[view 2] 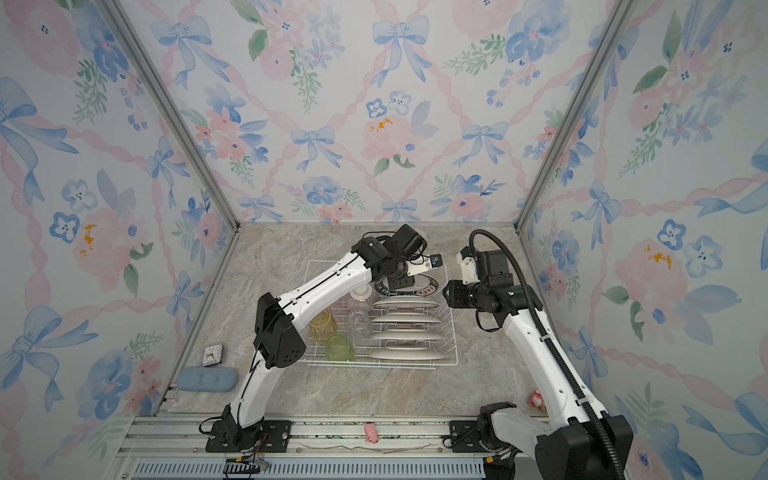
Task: Unload the mixed dishes from the dish rack
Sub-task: 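Close the left gripper on the green-rimmed plate rim and tilt it up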
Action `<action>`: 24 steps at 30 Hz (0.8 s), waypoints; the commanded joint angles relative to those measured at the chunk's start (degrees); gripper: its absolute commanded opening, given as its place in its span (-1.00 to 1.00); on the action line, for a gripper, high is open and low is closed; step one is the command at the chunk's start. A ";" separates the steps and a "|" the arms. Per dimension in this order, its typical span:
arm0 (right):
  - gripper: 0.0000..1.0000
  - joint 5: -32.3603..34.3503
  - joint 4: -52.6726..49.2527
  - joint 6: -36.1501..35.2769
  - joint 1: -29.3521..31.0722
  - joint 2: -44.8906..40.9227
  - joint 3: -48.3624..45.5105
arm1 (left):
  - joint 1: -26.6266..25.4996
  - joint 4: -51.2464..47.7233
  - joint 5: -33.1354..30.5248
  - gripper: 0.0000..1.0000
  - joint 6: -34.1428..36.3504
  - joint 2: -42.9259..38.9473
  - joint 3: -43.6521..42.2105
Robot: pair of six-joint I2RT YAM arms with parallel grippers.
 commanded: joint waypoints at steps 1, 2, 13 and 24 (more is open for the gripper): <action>-0.08 -0.76 0.78 -0.42 -0.67 -0.79 -0.76 | -0.53 -2.06 -0.24 -0.99 -2.02 2.18 1.38; -0.08 -0.89 0.86 -0.39 -0.66 -0.81 -0.84 | -0.77 -2.08 -0.87 -1.00 -2.00 2.44 1.35; -0.08 -0.91 1.12 -0.26 -0.62 -1.60 -1.43 | -1.15 -1.66 -6.22 -1.00 -0.30 3.26 1.71; -0.09 -1.26 2.53 0.57 -0.62 -2.45 -2.69 | -1.84 7.55 -12.51 -1.00 0.67 -0.49 -5.76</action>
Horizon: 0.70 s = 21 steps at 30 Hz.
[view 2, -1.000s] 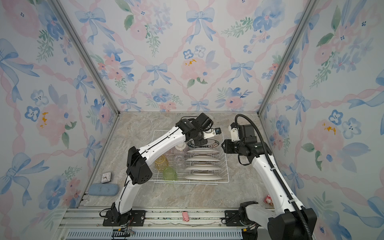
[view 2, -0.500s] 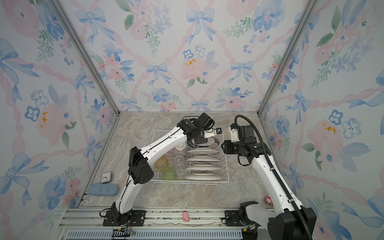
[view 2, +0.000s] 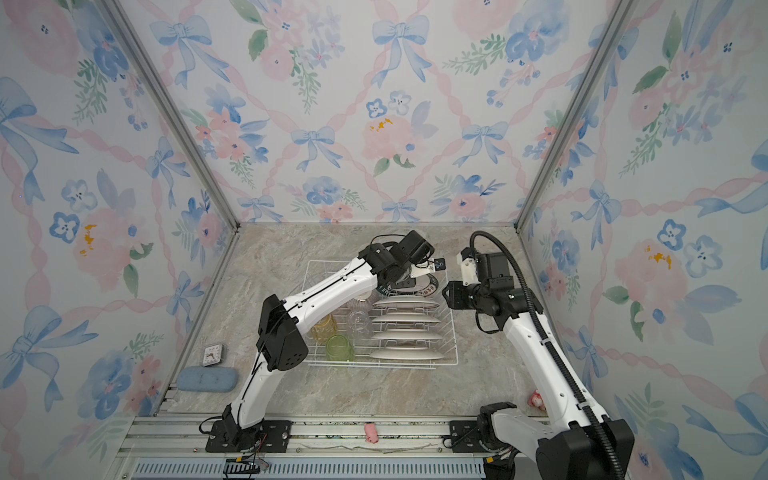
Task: Unload the mixed dishes from the dish rack
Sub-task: 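Close the left gripper on the green-rimmed plate rim and tilt it up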
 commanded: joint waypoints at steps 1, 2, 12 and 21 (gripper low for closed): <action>-0.09 -0.84 0.75 0.42 -0.62 -1.27 -1.01 | 0.31 2.76 -0.31 -1.00 -3.72 -0.65 -3.18; -0.09 -0.79 0.83 0.39 -0.57 -1.21 -1.08 | 0.26 2.81 -0.42 -1.00 -3.78 -0.83 -3.44; -0.20 -0.96 1.29 0.52 -0.60 -1.12 -1.17 | 0.57 9.33 -1.04 -1.00 -5.36 -7.09 -8.92; -0.29 -1.94 2.41 1.04 -0.57 -1.83 -1.25 | 0.89 9.42 -0.44 -1.00 -6.33 -11.36 -9.05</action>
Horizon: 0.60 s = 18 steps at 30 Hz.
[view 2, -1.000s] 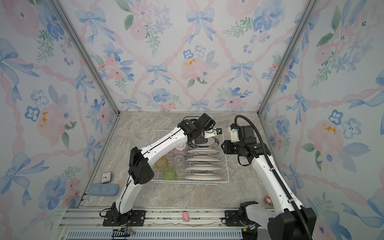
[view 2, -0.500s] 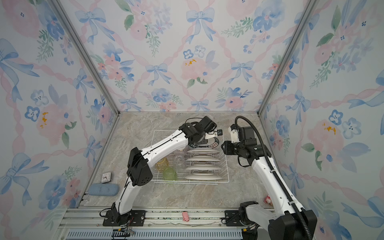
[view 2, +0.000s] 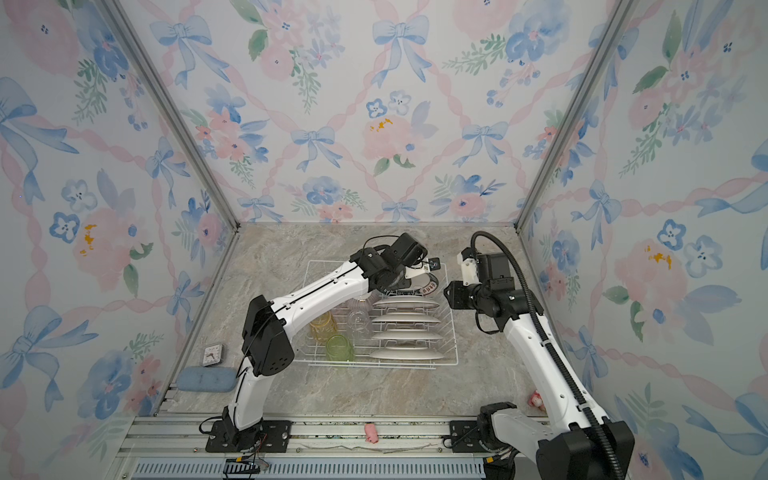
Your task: Unload the mixed dishes from the dish rack
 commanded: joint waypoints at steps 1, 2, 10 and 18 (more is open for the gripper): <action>-0.29 -1.09 1.45 0.53 -0.37 -1.39 -0.90 | 0.59 3.52 0.58 -1.00 -6.05 -4.90 0.28; -0.30 -1.22 1.52 0.57 -0.33 -1.40 -0.90 | 0.75 3.56 0.74 -1.00 -6.27 -5.31 0.26; -0.31 -2.06 3.09 1.08 -0.35 -2.11 -1.46 | 2.00 3.58 4.92 -1.00 -10.05 -8.51 0.51; -0.31 -3.88 6.91 2.28 -0.61 -3.63 -3.27 | 3.51 3.58 10.40 -1.00 -13.08 -10.17 -0.31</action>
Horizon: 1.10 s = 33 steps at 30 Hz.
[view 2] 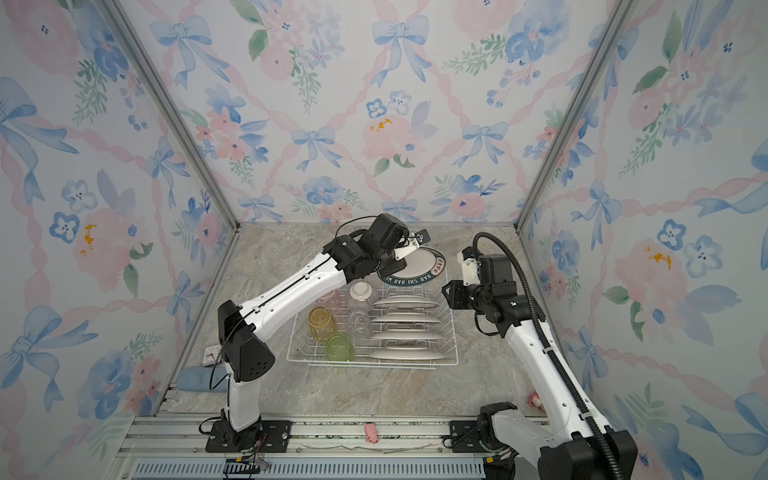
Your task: Unload the mixed dishes from the dish rack
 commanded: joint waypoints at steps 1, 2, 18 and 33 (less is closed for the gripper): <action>-0.31 -1.81 2.59 1.16 -0.70 -1.31 -0.90 | 0.87 2.07 3.99 -1.00 -3.25 -3.06 -0.33; -0.31 -2.24 2.97 1.38 -0.96 -1.39 -1.10 | 1.07 2.07 4.50 -1.00 -3.51 -3.29 -0.42; -0.34 -13.63 13.86 7.25 -8.23 -1.64 -7.04 | 4.84 3.00 12.75 -1.00 -6.43 -6.54 -2.74; -0.33 -17.41 22.92 6.72 -8.20 3.77 -8.40 | 5.88 3.04 12.91 -1.00 -5.47 -3.12 -3.03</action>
